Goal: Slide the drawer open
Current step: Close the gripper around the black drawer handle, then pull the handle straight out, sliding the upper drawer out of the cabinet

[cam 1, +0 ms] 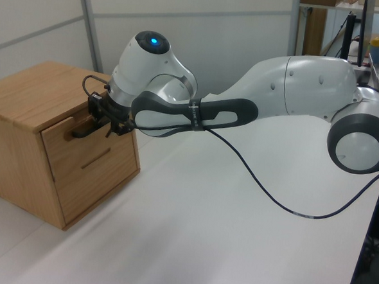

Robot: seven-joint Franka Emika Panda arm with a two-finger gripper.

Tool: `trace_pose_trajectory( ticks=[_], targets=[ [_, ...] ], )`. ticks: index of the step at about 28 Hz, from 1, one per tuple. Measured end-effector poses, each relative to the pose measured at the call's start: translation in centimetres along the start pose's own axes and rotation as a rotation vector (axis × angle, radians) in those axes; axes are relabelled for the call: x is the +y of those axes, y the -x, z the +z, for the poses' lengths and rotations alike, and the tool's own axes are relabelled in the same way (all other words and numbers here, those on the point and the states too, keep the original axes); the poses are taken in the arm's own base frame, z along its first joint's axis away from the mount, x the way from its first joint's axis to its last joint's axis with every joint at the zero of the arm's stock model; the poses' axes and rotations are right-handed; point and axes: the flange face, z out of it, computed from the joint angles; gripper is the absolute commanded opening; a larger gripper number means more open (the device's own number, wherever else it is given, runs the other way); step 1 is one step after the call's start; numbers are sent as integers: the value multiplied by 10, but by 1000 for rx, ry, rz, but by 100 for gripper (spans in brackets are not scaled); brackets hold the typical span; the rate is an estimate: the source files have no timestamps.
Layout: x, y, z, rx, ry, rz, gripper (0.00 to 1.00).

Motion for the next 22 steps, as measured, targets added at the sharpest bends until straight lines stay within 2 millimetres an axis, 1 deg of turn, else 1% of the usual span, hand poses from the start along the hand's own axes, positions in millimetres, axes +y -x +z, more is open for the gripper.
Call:
trace_pose_trajectory(
  ticks=[1,11,15,22],
  targets=[
    [-1,1,-1,4,-3,-1,0],
    [-2,4,-2,31,-7,9,0],
    [0,4,1,31,0,14,0],
    [1,4,-1,31,4,12,0]
  ],
)
